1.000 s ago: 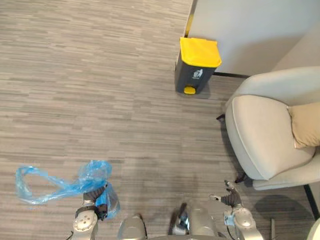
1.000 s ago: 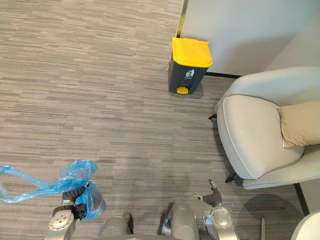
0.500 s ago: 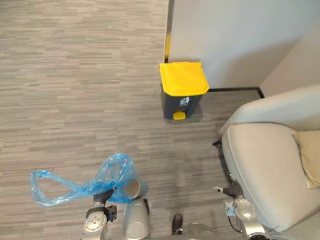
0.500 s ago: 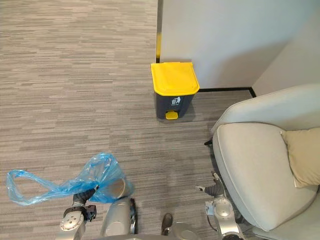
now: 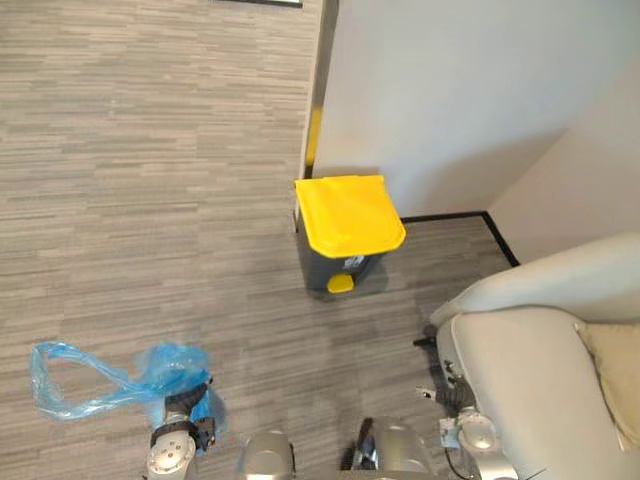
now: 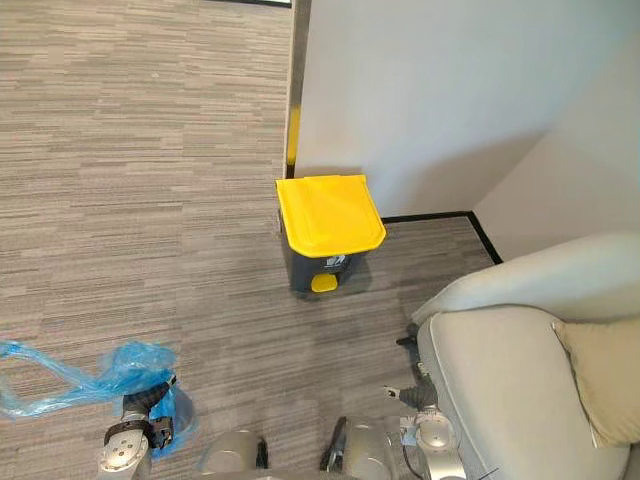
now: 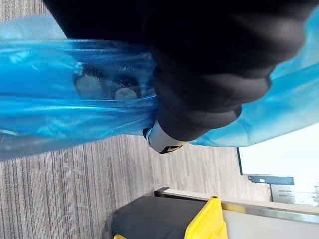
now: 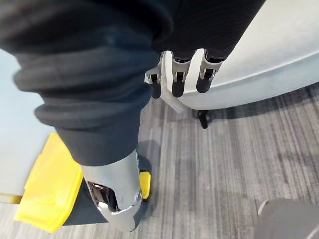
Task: Gather rubbish on tea table into small bin, then transfer packed bag to large trash can.
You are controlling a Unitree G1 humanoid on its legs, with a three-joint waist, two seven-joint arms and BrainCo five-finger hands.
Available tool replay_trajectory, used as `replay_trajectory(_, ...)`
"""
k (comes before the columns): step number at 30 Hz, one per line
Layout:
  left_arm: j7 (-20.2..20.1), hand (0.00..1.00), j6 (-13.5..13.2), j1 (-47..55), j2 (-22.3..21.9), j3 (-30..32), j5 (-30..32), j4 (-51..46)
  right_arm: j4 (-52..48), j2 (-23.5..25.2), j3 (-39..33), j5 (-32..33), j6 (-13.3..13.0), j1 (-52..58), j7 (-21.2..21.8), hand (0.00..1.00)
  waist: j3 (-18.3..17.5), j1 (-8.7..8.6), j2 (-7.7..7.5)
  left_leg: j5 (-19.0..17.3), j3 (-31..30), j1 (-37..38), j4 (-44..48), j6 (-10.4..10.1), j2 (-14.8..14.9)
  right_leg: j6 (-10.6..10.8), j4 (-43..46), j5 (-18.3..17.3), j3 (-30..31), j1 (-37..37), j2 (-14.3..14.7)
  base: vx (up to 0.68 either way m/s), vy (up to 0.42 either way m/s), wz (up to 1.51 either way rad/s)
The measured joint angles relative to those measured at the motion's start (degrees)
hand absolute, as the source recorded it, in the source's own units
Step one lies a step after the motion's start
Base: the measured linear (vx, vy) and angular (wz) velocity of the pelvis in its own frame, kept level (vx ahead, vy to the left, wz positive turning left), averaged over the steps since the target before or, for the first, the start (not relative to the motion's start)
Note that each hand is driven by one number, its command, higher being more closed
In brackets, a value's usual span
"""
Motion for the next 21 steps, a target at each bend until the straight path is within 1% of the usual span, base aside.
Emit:
replay_trajectory(1, 0.0, 1.0, 0.0, -0.6, -0.1, 0.1, 0.0, 0.7, 0.1, -0.1, -0.1, 0.0, 0.1, 0.0, 0.0, 0.0, 0.3, -0.01, 0.41, -0.3, -0.6, 1.8, -0.9, -0.6, 0.2, -0.7, -8.3, 3.5, -0.1, -0.1, 1.2, 0.7, -0.097, 0.54)
replay_trajectory(2, 0.1, 1.0, 0.0, -1.3, -0.2, 0.6, 0.0, 1.2, 0.1, -0.4, -0.1, 0.0, 0.2, 0.0, 0.0, 0.0, 0.3, -0.08, 0.5, -1.2, -2.0, 5.3, -2.0, -2.5, 0.1, -1.4, -18.3, 10.6, 0.5, 0.0, 2.6, 0.61, -0.109, 0.53)
replay_trajectory(3, 0.1, 1.0, 0.0, -1.4, -0.1, 0.6, 0.0, 1.3, 0.1, -0.5, -0.2, 0.0, 0.2, 0.1, 0.0, 0.0, 0.2, -0.07, 0.38, -1.8, -2.8, 6.5, -1.7, -3.7, 0.1, -2.0, -20.4, 13.7, 1.0, 0.0, 3.2, 0.62, -0.177, 0.65)
replay_trajectory(4, 0.1, 1.0, -0.1, -1.2, 0.2, 0.5, 0.0, 1.7, 0.0, -0.6, -0.3, 0.0, 0.3, 0.4, 0.0, 0.0, -0.2, -0.16, -0.35, -2.6, -4.1, 7.3, 0.1, -5.2, 0.2, -4.6, -20.4, 19.1, 2.3, 0.3, 3.4, 0.51, -0.185, 0.69)
replay_trajectory(5, 0.1, 1.0, -0.1, -1.7, 0.6, 0.4, 0.0, 2.3, -0.1, -0.7, -0.4, 0.0, 0.4, 0.7, 0.0, 0.0, -0.1, -0.63, -0.17, -2.9, -5.3, 7.3, 2.8, -5.7, 0.6, -5.7, -18.2, 22.9, 2.4, 0.7, 3.0, 0.62, -0.218, 0.73)
replay_trajectory(6, 0.1, 1.0, 0.0, -3.1, -0.8, 0.4, 0.0, 3.5, -0.4, -1.5, -0.5, 0.0, 0.4, 0.5, 0.0, 0.0, 0.1, -0.63, 2.57, -0.7, -5.9, 4.7, 11.2, -9.4, 3.8, -7.0, -15.0, 19.6, -0.8, 1.9, 4.7, 0.58, -0.224, 0.51)
replay_trajectory(7, 0.1, 1.0, -0.1, -3.1, -1.8, 0.6, 0.0, 3.5, -2.3, -1.6, -0.4, 0.1, 0.4, 0.2, 0.0, 0.0, 0.2, 0.06, 3.01, 5.4, -4.3, -0.4, 22.0, -9.8, 6.1, -7.5, -15.8, 17.6, -1.2, 3.5, 5.9, 0.55, -0.216, 0.15)
replay_trajectory(8, 0.1, 1.0, -0.1, -3.1, -2.3, 1.1, 0.0, 3.5, -3.3, -1.5, -0.3, 0.1, 0.3, -0.2, 0.0, 0.0, 0.3, 0.35, 3.14, 6.8, -3.7, -3.5, 27.4, -8.9, 8.1, -7.9, -17.2, 17.3, -0.9, 4.9, 6.8, 0.51, -0.198, -0.11)
replay_trajectory(9, -0.1, 1.0, 0.0, -3.4, -2.4, 0.7, 0.0, 4.1, -4.0, -1.1, -0.5, 0.5, 0.2, -1.2, -0.1, 0.0, 0.5, 1.0, 2.92, 3.8, -1.0, -7.5, 33.0, -7.3, 11.1, -8.1, -20.4, 17.2, -0.5, 8.5, 8.4, 0.48, -0.122, -0.17)
replay_trajectory(10, -0.1, 1.0, 0.1, -4.0, -2.5, -0.1, 0.0, 4.2, -4.0, -0.6, -1.2, 1.1, 0.0, -1.7, -0.2, 0.0, 0.9, 1.33, 1.97, 1.9, 0.6, -9.1, 32.3, -6.8, 11.5, -8.1, -22.5, 17.2, 0.0, 11.7, 8.5, 0.54, -0.077, -0.11)
replay_trajectory(11, -0.2, 1.0, 0.1, -4.4, -2.5, -0.7, 0.0, 4.1, -4.1, -0.3, -1.9, 1.3, -0.2, -1.7, -0.3, 0.0, 1.2, 1.44, 1.27, 1.3, 1.2, -9.9, 30.5, -6.6, 11.0, -8.1, -23.4, 17.2, 0.6, 13.2, 8.1, 0.49, -0.003, -0.05)
replay_trajectory(12, -0.2, 1.0, 0.0, -4.7, -2.5, -1.2, 0.0, 4.1, -3.7, -0.2, -2.6, 2.3, -0.2, -1.9, -0.7, 0.0, 1.6, 1.5, 0.36, 1.1, 2.0, -11.5, 25.1, -6.3, 10.2, -8.1, -24.5, 17.2, 0.9, 15.5, 7.3, 0.37, 0.046, -0.12)
replay_trajectory(14, -0.3, 1.0, 0.0, -4.8, -2.5, -1.6, 0.0, 4.1, -3.3, -0.2, -4.2, 2.5, -0.3, -2.4, -1.3, 0.0, 1.6, 1.35, 0.36, 2.3, 2.0, -13.5, 13.6, -7.1, 10.0, -7.9, -24.8, 17.1, 1.2, 16.4, 6.8, 0.28, 0.142, -0.35)
replay_trajectory(15, -0.3, 1.0, -0.1, -4.9, -2.8, -1.7, 0.0, 4.0, -3.1, -1.0, -4.4, 2.5, -0.3, -2.2, -1.4, 0.0, 1.5, 1.34, 1.61, 9.9, 1.8, -13.7, 4.0, -6.9, 11.0, -5.8, -24.8, 15.8, 1.3, 16.8, 7.4, 0.29, 0.248, -0.6)
replay_trajectory(16, -0.2, 1.0, 0.0, -5.7, -2.6, -1.5, 0.0, 4.7, -1.9, -0.6, -4.5, 2.5, -0.1, -2.2, -1.4, 0.0, 2.1, 1.67, 1.36, 11.6, 3.1, -13.8, 5.0, -6.0, 10.9, -3.5, -25.0, 14.3, 2.3, 17.5, 6.8, 0.22, 0.235, -0.5)
replay_trajectory(17, -0.2, 1.0, 0.0, -6.0, -2.5, -1.6, 0.0, 4.8, -1.8, -0.2, -4.5, 2.5, 0.1, -1.7, -1.3, 0.0, 2.2, 1.4, 1.23, 11.6, 3.3, -13.7, 4.6, -5.9, 10.2, -3.5, -25.0, 14.4, 2.2, 17.4, 6.1, 0.18, 0.228, -0.14)
replay_trajectory(18, -0.3, 1.0, -0.1, -6.6, -2.2, -1.9, 0.0, 4.7, -1.9, 0.2, -4.5, 2.5, 0.1, -0.1, -1.3, 0.0, 1.9, 1.05, 0.46, 11.5, 3.8, -13.4, 3.9, -5.8, 8.7, -3.0, -25.0, 14.1, 2.2, 17.4, 4.8, 0.12, 0.193, 0.05)
replay_trajectory(19, -0.2, 1.0, -0.2, -6.8, -2.3, -1.9, 0.0, 4.5, -1.9, 0.3, -4.5, 2.5, 0.1, 1.0, -1.2, 0.0, 1.9, 1.08, 0.47, 10.9, 4.7, -13.0, 4.0, -5.2, 8.1, -2.2, -25.0, 13.8, 2.5, 17.5, 4.0, 0.12, 0.168, -0.01)
replay_trajectory(21, -0.2, 1.0, -0.3, -6.5, -1.9, -1.4, 0.0, 4.2, -1.8, 0.4, -4.5, 2.5, 0.1, 1.3, -1.2, 0.0, 1.8, 1.15, 0.5, 10.0, 6.1, -12.4, 4.1, -4.6, 8.0, -1.3, -25.2, 14.0, 4.1, 17.3, 3.7, 0.07, 0.117, -0.3)
